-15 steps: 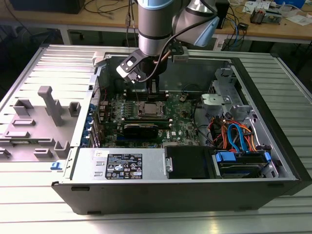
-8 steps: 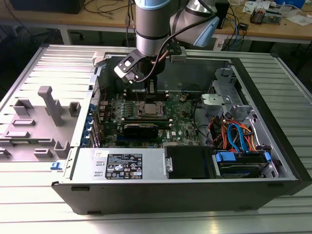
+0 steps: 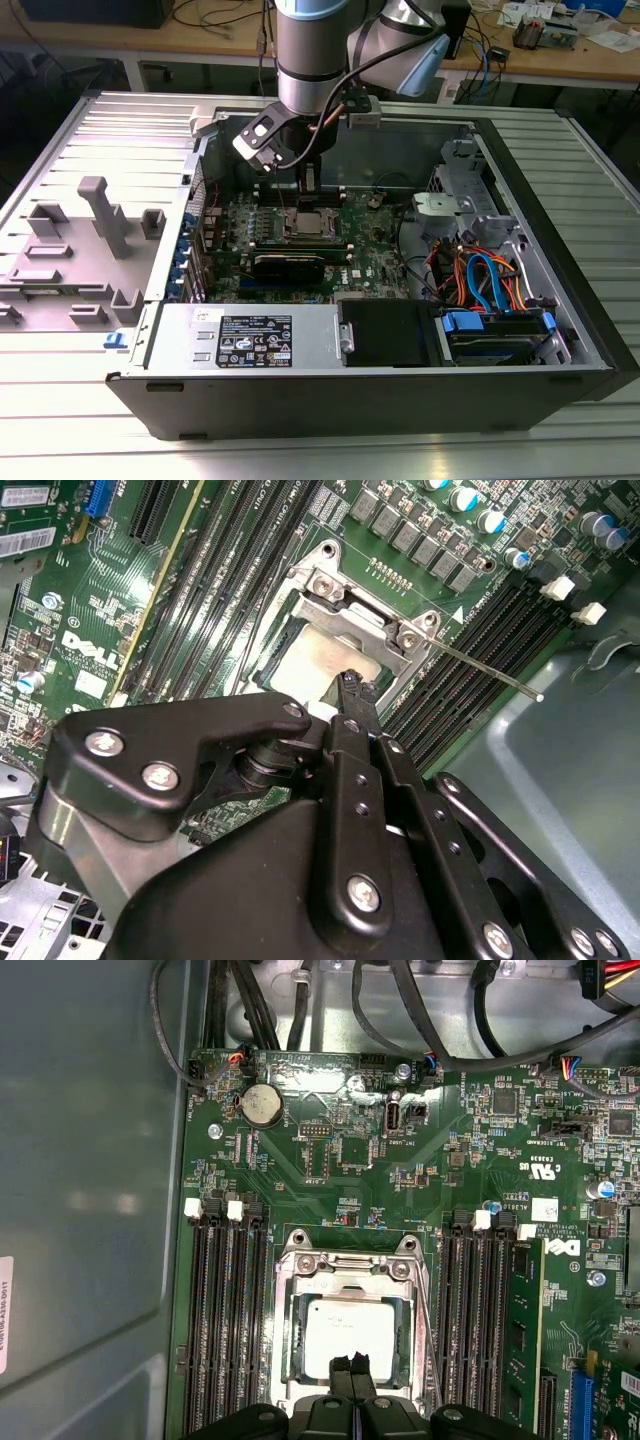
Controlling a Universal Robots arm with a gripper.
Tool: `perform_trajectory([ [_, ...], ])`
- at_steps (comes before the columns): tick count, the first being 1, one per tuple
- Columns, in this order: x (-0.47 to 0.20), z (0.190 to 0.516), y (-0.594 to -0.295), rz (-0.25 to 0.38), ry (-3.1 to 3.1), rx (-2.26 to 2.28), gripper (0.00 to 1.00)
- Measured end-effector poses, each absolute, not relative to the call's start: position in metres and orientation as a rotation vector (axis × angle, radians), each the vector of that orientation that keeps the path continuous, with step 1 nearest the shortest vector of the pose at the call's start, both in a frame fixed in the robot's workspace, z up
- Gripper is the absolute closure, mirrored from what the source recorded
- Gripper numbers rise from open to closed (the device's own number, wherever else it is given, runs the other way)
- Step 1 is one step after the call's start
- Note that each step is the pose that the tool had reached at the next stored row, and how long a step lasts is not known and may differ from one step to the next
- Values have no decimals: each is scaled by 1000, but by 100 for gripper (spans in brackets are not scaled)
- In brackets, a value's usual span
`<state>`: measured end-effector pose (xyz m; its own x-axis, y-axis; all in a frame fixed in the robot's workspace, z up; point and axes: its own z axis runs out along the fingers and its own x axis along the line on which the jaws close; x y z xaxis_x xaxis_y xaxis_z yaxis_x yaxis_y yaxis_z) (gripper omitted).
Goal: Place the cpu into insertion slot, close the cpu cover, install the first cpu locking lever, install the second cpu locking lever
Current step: 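Close the cpu cover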
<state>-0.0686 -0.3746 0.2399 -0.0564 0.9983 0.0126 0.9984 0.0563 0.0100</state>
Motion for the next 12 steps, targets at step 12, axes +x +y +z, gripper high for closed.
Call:
perform_trajectory([
  [12,-77,233,-375,-27,-2282,-2157,89],
])
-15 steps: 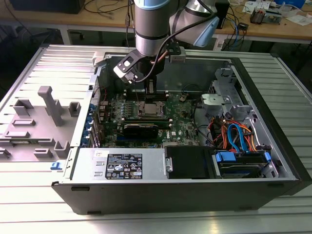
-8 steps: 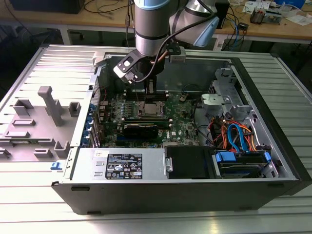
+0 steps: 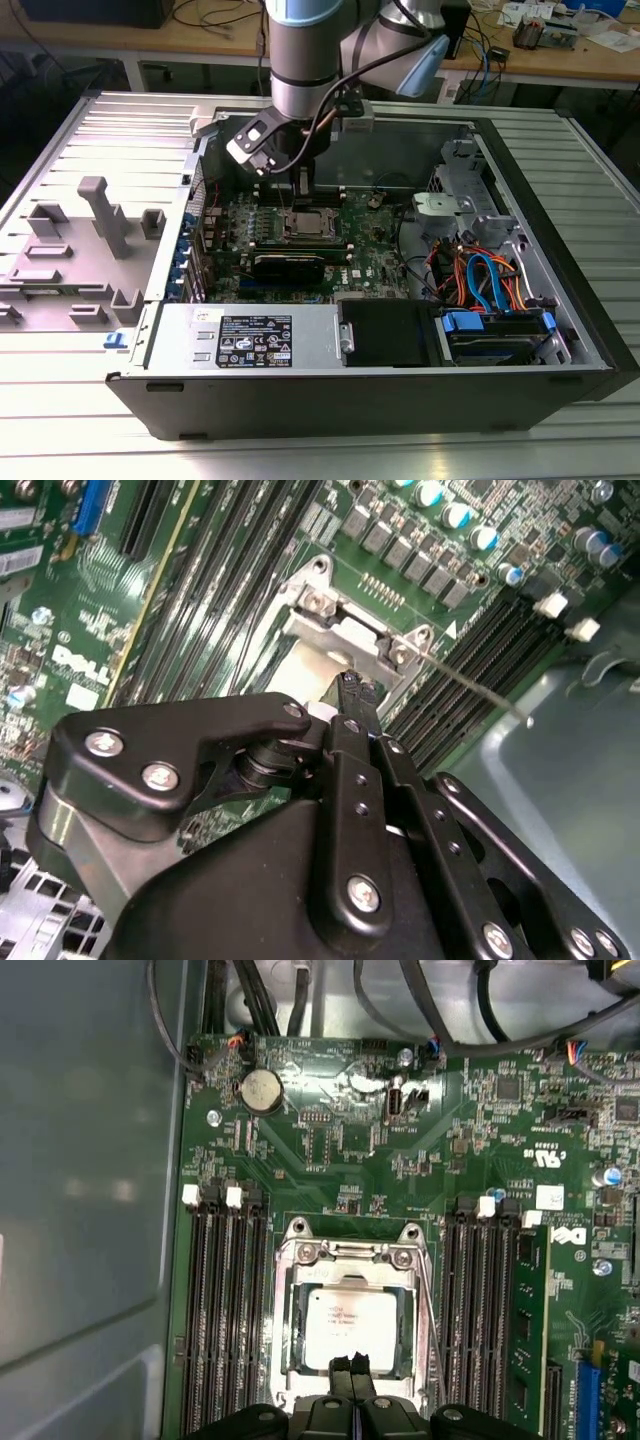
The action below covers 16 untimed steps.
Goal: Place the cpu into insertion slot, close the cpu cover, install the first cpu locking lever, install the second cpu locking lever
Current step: 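Close the cpu cover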
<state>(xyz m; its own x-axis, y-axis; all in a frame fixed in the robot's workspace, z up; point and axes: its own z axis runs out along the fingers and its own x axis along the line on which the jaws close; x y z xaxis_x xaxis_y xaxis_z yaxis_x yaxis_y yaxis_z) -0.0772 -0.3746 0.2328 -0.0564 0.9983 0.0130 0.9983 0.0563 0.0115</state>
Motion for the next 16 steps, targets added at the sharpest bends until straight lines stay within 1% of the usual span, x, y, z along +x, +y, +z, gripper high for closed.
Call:
perform_trajectory([
  [9,-81,215,-375,-27,-2282,-2156,89],
  [16,-81,212,-375,-27,-2282,-2155,89],
])
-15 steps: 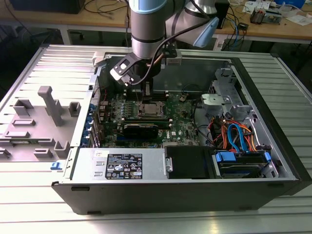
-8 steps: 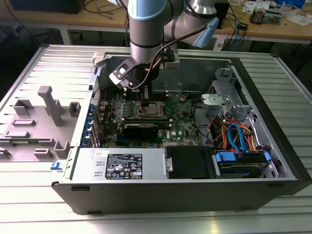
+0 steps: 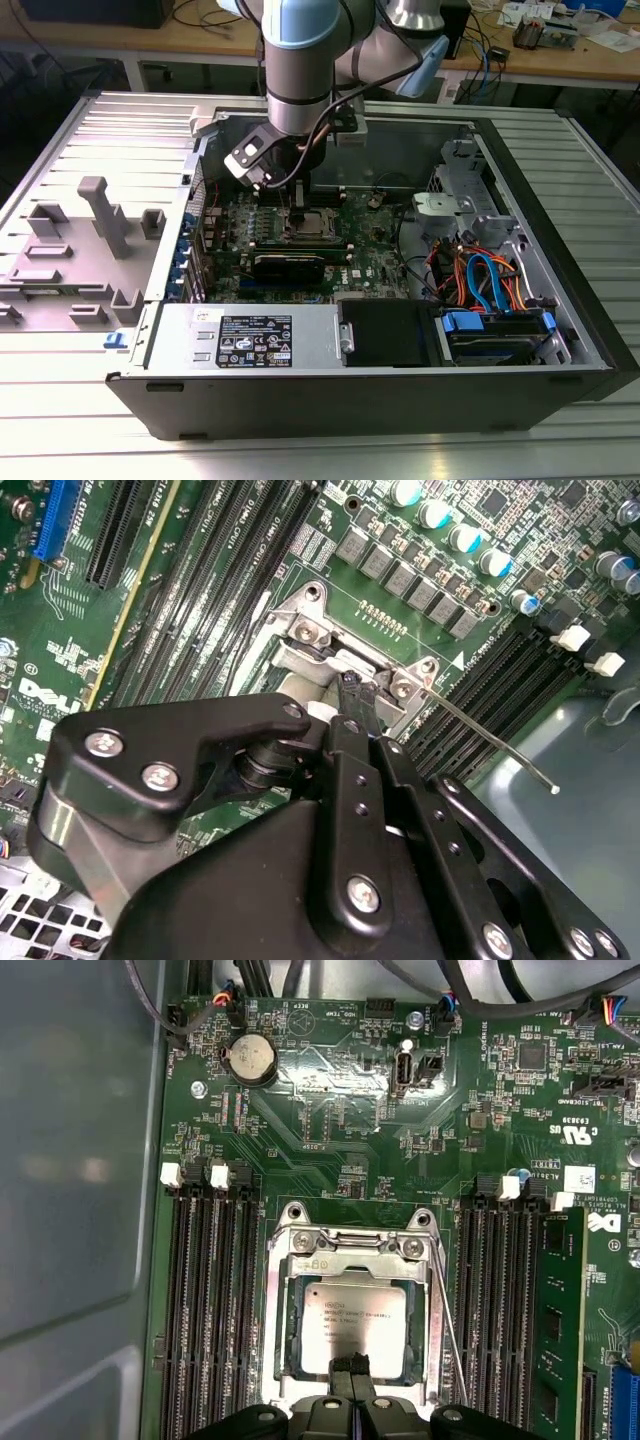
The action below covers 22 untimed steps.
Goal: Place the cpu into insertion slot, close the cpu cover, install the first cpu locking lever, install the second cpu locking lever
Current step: 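Close the cpu cover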
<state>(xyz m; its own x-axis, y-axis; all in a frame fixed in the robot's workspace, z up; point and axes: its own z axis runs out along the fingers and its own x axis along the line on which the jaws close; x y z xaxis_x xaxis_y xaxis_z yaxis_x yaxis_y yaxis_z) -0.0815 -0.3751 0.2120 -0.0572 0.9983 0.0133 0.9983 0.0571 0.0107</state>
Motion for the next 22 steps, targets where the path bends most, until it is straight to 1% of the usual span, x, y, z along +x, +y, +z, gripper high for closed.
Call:
perform_trajectory([
  [13,-82,204,-375,-22,-2280,-2154,89],
  [17,-81,214,-375,-23,-2280,-2154,89],
  [22,-70,214,-375,-22,-2280,-2153,89],
])
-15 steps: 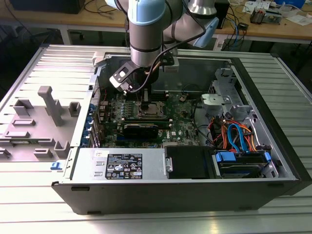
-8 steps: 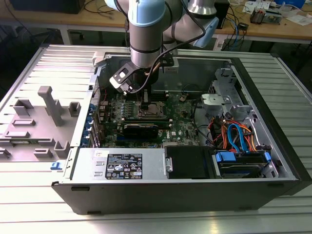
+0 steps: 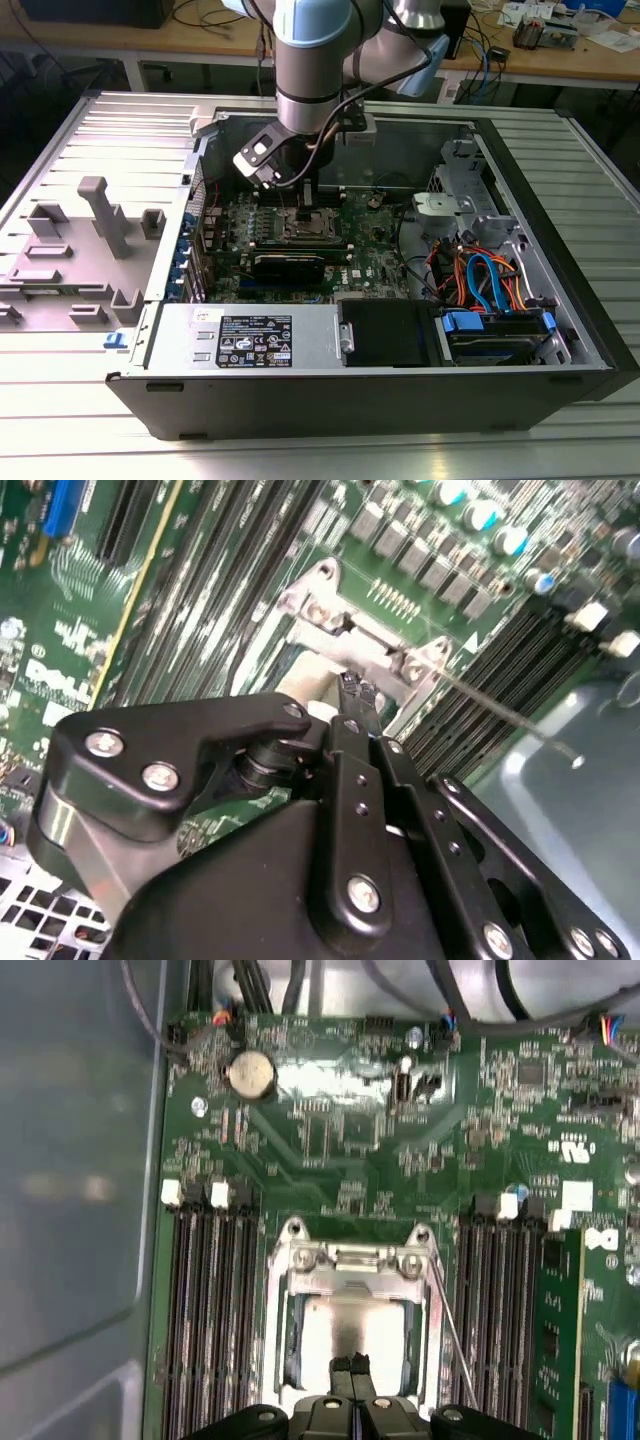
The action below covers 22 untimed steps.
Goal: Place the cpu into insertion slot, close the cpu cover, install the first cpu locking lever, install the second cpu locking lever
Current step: 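Close the cpu cover, then install the first cpu locking lever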
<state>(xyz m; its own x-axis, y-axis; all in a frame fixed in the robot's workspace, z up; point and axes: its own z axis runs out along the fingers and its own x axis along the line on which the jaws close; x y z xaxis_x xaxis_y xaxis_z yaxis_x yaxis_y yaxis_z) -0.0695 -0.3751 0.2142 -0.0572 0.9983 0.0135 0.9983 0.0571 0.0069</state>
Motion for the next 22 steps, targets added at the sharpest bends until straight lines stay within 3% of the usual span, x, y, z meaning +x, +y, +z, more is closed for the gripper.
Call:
perform_trajectory([
  [22,-62,222,-376,-22,-2281,-2154,89],
])
